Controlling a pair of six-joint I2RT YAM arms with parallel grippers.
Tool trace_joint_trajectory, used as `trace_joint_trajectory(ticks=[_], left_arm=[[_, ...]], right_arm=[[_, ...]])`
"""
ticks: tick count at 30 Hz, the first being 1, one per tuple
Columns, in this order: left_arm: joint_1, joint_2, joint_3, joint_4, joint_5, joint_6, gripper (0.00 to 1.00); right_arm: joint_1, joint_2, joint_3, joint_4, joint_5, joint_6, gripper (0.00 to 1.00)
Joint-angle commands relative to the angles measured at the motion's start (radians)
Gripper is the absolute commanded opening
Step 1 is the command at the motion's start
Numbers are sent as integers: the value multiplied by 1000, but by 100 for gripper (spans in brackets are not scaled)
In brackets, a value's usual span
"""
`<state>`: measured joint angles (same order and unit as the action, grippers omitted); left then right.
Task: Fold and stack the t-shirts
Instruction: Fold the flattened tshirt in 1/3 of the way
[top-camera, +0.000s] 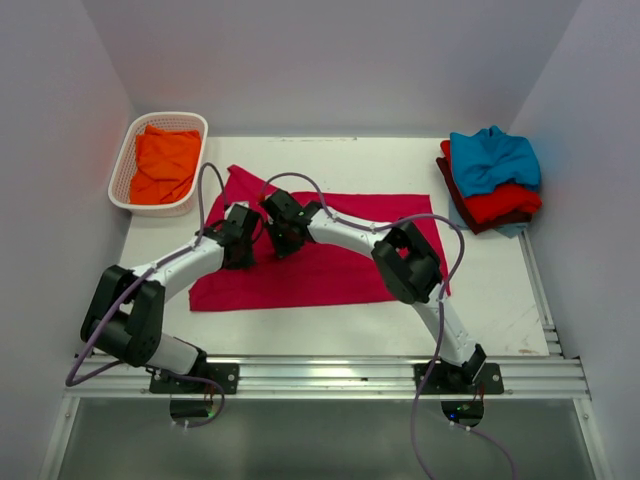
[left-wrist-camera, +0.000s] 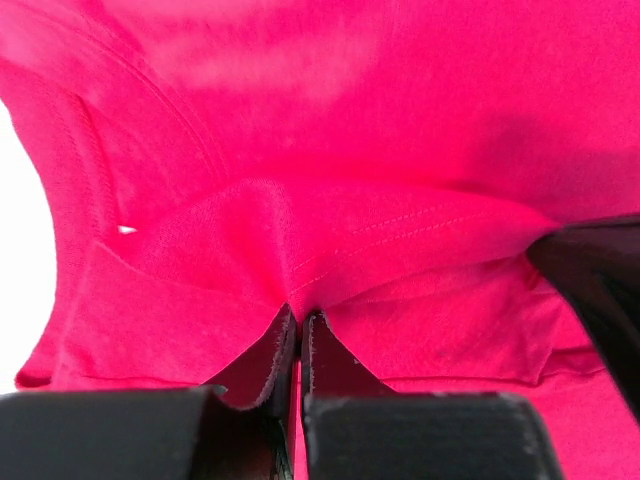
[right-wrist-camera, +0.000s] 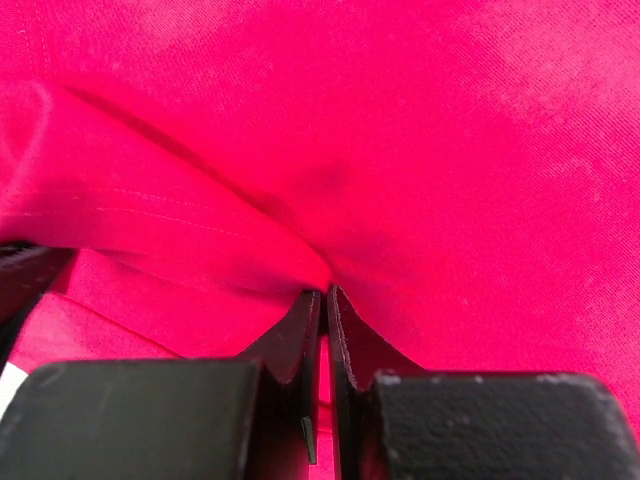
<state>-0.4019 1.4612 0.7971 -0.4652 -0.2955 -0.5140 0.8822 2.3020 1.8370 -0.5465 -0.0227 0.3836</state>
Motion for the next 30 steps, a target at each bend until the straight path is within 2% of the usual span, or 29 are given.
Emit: trace_joint_trajectory(ticks=[1,7,10,13,14,16,19,23,30], left_arm=[[-6,-35,77,-15,-70,-6,0],[-6,-9,143,-49,-113,11,1],[-6,14,162,-43,-117,12,9],[-5,45,185,-41,-128,14,26],[-5,51,189,-41,-132,14,38],[-5,73,206,-39,-155,12,53],[-5,106,226,-35,-200,6,61],[-5,128,240,-12,-232,-14,64],[-14,-47,148,7,-136,-20,58]], right_arm=[[-19,2,-45,-15,27,-5,5],[-23,-9,-54,-10,27,-6,5],[-23,-10,-61,-6,27,-5,5],[-25,-16,-71,-1,26,-5,5],[-26,-16,-77,0,26,-6,5],[-28,-21,-81,2,26,-8,4],[-29,-24,-90,8,27,-5,4],[-29,-30,-99,13,27,-5,4],[-32,-29,-102,16,26,-6,4]])
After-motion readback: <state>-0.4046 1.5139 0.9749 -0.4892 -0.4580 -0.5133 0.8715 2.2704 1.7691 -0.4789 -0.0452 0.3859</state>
